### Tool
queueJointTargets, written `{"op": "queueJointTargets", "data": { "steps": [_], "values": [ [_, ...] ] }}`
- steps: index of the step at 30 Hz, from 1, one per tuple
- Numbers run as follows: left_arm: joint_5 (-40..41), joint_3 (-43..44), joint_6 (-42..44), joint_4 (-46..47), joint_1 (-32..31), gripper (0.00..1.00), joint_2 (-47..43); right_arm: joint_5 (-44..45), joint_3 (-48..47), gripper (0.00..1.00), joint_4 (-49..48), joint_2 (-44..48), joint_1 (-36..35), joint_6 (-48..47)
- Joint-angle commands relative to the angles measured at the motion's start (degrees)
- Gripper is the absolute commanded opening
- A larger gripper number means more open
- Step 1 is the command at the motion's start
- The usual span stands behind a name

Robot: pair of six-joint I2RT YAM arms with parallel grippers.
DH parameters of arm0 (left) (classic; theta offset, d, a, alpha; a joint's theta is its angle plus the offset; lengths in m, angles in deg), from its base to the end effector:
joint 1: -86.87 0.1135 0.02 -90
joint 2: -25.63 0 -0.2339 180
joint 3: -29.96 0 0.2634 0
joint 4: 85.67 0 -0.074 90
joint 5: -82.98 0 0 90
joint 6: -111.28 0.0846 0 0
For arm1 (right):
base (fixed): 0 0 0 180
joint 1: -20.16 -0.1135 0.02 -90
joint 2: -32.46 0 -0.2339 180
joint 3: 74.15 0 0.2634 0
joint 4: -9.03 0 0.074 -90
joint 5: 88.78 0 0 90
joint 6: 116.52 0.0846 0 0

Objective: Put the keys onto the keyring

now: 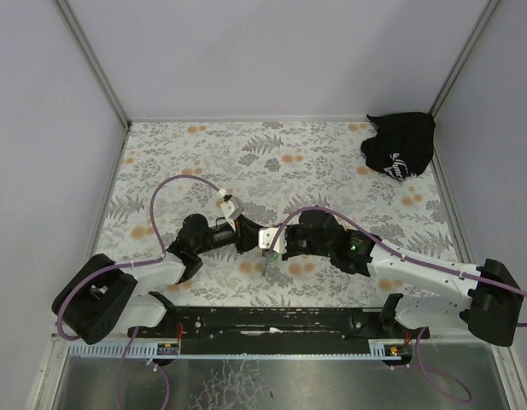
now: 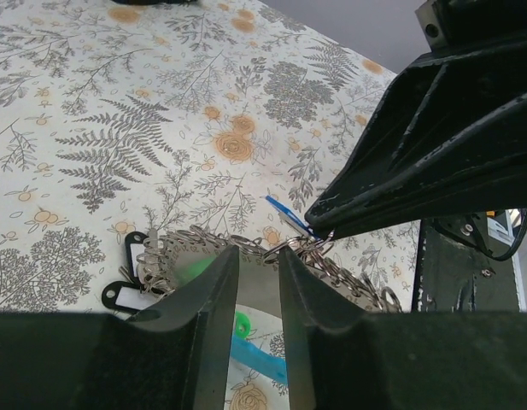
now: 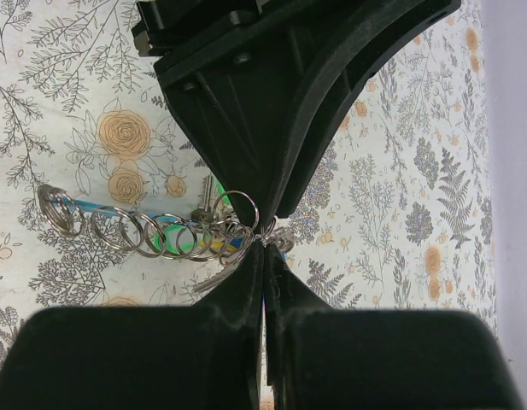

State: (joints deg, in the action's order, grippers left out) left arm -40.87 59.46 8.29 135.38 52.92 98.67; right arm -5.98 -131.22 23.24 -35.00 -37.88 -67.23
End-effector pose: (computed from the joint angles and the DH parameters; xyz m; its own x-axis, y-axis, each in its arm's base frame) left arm 0.2116 -0.1993 0.1495 -0.2431 -0.0614 -0.9680 0.8937 0.3739 -0.2481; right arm 0.1673 0.2882 0.2163 0.4213 -0.5472 -0.7232 -0.8275 0.0944 -0.5535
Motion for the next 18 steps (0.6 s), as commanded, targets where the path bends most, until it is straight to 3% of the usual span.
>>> {"op": "queueJointTargets", "data": {
  "steps": [1,10,16,18],
  "values": [
    [-3.69,2.28,1.52,3.25,0.44,0.24,-0.29,-1.95,-3.3,0.0,-1.61,-0.03,-0.5,-0.16],
    [-9.26,2.7,2.45,2.92,0.47,0.24,0.73,-1.85,-3.42,0.0,-1.32,-0.04,-0.5,-0.23],
    [-10.53,3.25,2.35,2.73,0.43,0.03,1.41,-1.72,-3.62,0.0,-0.96,0.14,-0.52,-0.24],
    [-10.63,3.07,1.57,3.55,0.41,0.0,1.39,-1.4,-3.42,0.0,-0.87,0.18,-0.5,-0.21]
  ]
}}
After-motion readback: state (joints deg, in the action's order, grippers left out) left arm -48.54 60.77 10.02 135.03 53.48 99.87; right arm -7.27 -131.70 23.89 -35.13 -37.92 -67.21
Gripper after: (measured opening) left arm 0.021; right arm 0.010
